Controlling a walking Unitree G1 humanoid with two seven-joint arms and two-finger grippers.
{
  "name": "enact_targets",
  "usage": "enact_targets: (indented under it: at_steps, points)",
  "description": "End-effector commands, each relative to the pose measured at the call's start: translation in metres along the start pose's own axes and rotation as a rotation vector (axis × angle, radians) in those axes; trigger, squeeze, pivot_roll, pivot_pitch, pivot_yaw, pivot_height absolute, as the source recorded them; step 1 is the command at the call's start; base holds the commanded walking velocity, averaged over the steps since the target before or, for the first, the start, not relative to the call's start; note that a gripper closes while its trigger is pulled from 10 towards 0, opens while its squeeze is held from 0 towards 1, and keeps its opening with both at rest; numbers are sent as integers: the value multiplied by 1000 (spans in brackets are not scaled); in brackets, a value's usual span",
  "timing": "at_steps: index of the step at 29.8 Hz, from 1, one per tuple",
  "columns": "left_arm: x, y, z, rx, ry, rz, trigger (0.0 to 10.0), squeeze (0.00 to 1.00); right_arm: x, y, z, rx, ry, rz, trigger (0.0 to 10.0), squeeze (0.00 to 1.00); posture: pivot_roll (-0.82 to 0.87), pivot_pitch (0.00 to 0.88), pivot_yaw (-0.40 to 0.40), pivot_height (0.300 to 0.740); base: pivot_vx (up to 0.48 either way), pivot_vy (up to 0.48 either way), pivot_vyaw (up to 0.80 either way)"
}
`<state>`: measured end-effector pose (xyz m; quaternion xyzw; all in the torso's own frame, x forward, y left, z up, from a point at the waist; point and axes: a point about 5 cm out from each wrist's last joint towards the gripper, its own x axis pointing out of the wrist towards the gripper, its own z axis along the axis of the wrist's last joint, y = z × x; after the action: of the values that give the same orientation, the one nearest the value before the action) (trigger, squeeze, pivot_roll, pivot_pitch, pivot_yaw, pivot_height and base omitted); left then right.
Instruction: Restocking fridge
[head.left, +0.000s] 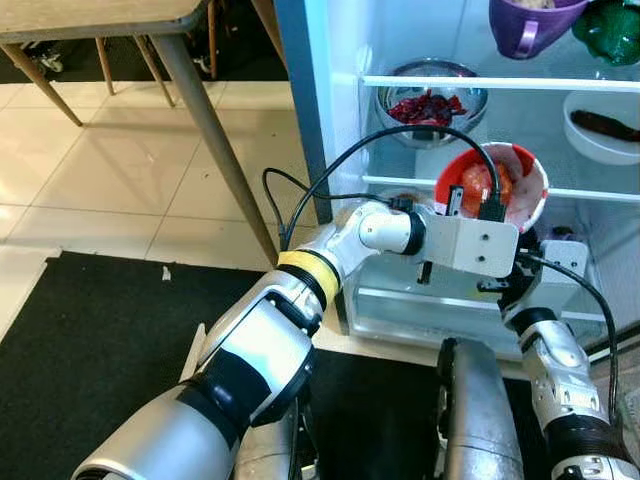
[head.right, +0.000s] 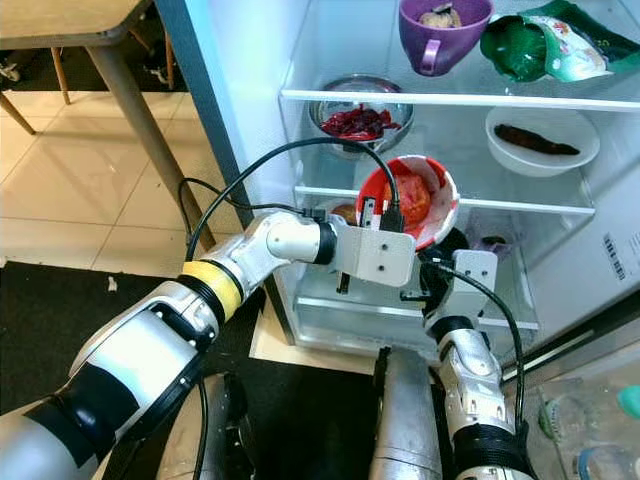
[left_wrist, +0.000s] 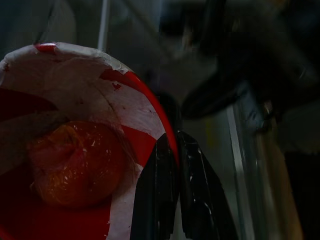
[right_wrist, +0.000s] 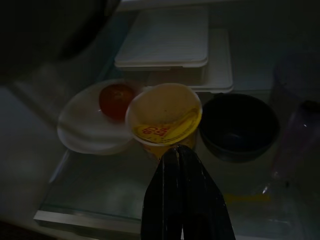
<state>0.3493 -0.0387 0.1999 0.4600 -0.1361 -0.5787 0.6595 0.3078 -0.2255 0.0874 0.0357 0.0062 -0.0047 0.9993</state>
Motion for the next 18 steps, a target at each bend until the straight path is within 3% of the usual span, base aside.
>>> enact_targets:
  at_steps: [1,8,18]
  points:
    - [-2,10,1,20,31,46,10000,0,-5,-1,-5,13,22,-20,10000,0,-104,280,117,515,0,0,0]
    - [-11,26,-11,18,148,179,10000,0,-8,-6,-1,9,13,-44,10000,0,-107,290,117,515,0,0,0]
    - [-23,51,-15,-65,202,389,10000,0,-11,-5,5,5,1,-55,10000,0,-115,311,119,515,0,0,0]
